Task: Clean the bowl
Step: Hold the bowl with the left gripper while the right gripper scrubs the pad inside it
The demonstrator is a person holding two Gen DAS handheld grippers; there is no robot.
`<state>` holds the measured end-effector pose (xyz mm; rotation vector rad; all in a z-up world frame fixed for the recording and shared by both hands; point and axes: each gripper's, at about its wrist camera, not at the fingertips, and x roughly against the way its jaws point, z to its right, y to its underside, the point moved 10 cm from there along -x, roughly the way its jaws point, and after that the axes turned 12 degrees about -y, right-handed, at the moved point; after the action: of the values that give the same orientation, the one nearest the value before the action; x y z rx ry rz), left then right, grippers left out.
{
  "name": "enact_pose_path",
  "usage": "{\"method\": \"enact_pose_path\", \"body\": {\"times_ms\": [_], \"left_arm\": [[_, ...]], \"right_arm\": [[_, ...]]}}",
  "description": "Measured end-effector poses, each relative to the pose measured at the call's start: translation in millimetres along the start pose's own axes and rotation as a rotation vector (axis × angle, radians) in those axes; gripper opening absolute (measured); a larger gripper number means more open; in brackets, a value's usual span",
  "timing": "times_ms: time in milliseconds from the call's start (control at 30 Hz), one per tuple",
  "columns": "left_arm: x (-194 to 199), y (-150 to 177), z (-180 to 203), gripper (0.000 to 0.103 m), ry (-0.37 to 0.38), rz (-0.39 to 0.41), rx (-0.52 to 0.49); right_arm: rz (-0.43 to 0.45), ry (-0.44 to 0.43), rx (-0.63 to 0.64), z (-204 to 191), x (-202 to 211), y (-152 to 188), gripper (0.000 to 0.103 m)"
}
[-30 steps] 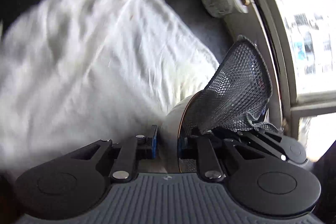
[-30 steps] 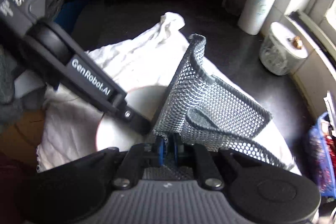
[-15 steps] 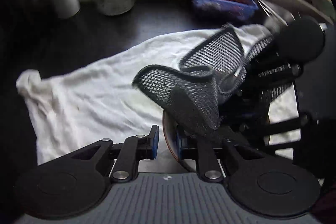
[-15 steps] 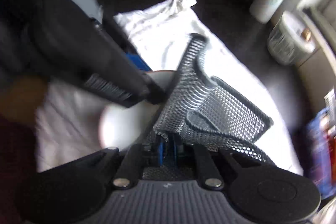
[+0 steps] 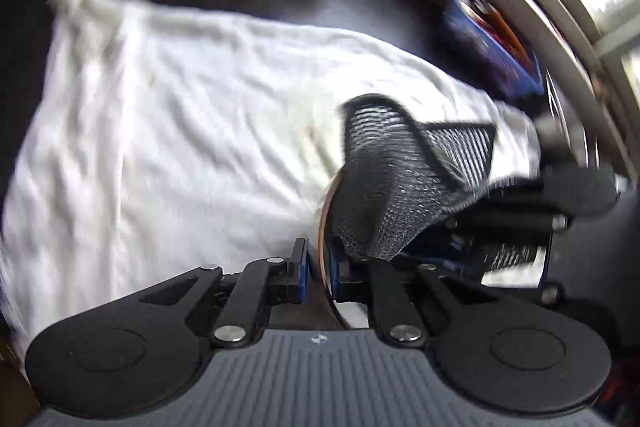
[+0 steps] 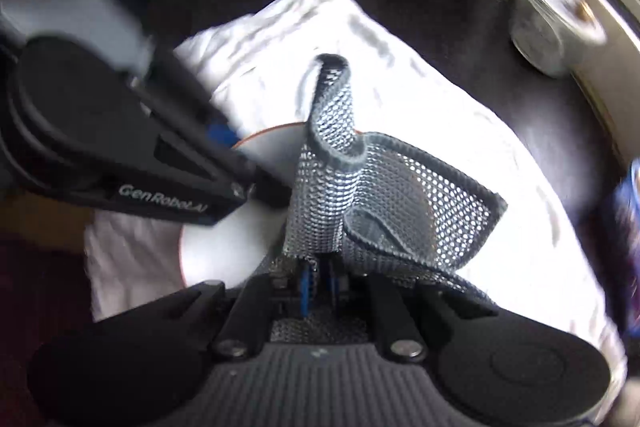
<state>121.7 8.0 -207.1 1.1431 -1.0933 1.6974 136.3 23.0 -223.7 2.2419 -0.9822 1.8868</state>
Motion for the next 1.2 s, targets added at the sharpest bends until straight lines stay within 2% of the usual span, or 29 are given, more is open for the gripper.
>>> {"method": "enact_pose_path", "body": {"times_ms": [100, 133, 200, 267, 300, 400, 467, 533, 700, 767, 833, 867, 933, 1033, 1100, 1200], "left_arm": [[2, 10, -8, 0.012, 0.029, -0.049, 0.196], [2, 13, -10, 0.012, 0.037, -0.066, 0.242], [4, 22, -9, 0.012, 0.039, -0.08, 0.257], [4, 19, -7, 0.012, 0.046, -0.064, 0.203], [4, 17, -5, 0.012, 0.038, -0.044, 0.152], [12, 4, 10, 0.013, -0.061, 0.098, -0.173], [16, -1, 20, 0.016, -0.097, 0.14, -0.36], [18, -8, 21, 0.022, -0.125, 0.135, -0.44], [14, -14, 30, 0.023, -0.121, 0.087, -0.657], [13, -12, 33, 0.012, -0.12, 0.075, -0.721], [17, -9, 35, 0.01, -0.135, 0.104, -0.738], [17, -10, 35, 0.009, -0.132, 0.122, -0.72], [19, -10, 27, 0.007, -0.111, 0.113, -0.6], [20, -13, 13, 0.005, -0.059, 0.084, -0.36], [21, -12, 1, 0.006, -0.028, 0.053, -0.164], [21, 0, -12, 0.007, 0.002, 0.003, 0.074]], "right_arm": [[0.031, -0.029, -0.084, 2, 2, 0, 0.01], [0.046, -0.071, -0.125, 0, 2, 2, 0.01], [0.053, -0.114, -0.167, -6, 2, 6, 0.01], [0.055, -0.102, -0.142, -12, 3, 11, 0.01], [0.06, -0.1, -0.141, -13, 4, 13, 0.009], [0.055, -0.034, -0.088, -13, 11, 17, 0.009], [0.057, -0.003, -0.051, -12, 16, 15, 0.009], [0.046, 0.034, -0.012, -7, 20, 15, 0.009], [0.009, 0.066, 0.068, -3, 18, 9, 0.009], [-0.01, 0.068, 0.1, -6, 18, 9, 0.009], [-0.027, 0.063, 0.119, -7, 16, 9, 0.009], [-0.027, 0.06, 0.114, -9, 16, 9, 0.009], [-0.011, 0.03, 0.066, -8, 18, 13, 0.009], [0.053, -0.041, -0.072, -2, 18, 17, 0.009], [0.08, -0.048, -0.12, -1, 14, 16, 0.009], [0.107, -0.065, -0.168, -4, 12, 16, 0.009]]}}
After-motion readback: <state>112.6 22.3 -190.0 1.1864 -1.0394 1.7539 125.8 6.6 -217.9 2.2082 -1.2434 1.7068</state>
